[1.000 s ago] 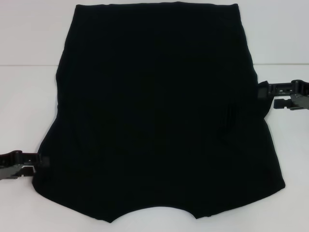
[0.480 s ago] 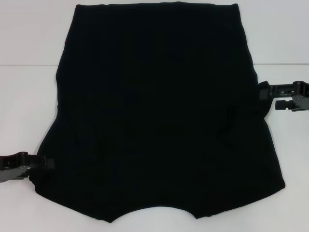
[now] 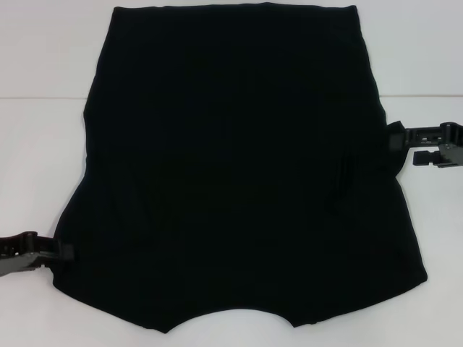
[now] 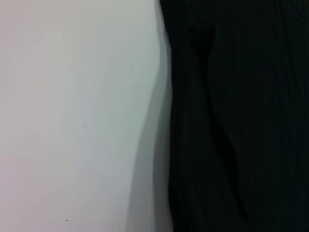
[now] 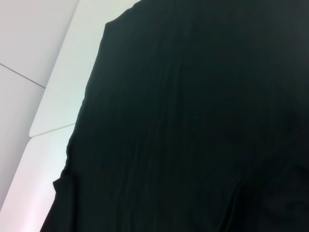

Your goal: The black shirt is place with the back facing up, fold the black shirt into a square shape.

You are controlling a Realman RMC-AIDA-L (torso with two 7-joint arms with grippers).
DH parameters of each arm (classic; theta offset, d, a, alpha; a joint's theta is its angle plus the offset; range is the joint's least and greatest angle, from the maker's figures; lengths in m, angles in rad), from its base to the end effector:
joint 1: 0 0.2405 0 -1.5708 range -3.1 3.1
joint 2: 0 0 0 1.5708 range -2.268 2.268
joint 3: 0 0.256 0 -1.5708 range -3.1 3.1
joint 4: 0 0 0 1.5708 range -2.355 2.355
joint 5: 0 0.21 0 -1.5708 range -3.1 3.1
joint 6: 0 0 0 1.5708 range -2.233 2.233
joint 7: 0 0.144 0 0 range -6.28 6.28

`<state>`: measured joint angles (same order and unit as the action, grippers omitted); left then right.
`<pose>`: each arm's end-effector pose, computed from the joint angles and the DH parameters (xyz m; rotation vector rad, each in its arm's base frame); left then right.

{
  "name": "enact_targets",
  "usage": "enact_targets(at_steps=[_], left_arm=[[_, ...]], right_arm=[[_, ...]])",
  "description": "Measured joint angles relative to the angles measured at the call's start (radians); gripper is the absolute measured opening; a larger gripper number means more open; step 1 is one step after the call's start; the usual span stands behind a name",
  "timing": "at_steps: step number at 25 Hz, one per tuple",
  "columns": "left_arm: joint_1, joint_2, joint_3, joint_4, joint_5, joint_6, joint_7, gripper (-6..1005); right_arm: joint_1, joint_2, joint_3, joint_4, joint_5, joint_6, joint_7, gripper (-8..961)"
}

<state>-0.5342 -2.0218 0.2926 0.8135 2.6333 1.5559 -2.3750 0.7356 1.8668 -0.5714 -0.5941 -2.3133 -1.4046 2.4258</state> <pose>-0.3546 0.3105 0.0658 -1.9544 -1.9725 -0.3194 0.2765 0.4064 0.0808 -2.1537 1.7584 0.4685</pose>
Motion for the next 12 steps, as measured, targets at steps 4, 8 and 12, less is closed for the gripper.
enact_targets(at_steps=[4, 8, 12], left_arm=[[-0.001, 0.0, 0.003, 0.002, -0.003, 0.001, 0.002, 295], [-0.005, 0.0, 0.01, 0.0, 0.0, -0.001, 0.002, 142], [-0.006, 0.003, 0.008, -0.002, -0.011, 0.006, 0.015, 31]], right_arm=[[-0.001, 0.0, -0.006, 0.0, 0.0, -0.006, -0.001, 851], [-0.001, -0.002, -0.001, 0.0, 0.0, -0.023, -0.01, 851], [-0.002, -0.004, -0.005, 0.0, -0.006, -0.031, -0.012, 851]])
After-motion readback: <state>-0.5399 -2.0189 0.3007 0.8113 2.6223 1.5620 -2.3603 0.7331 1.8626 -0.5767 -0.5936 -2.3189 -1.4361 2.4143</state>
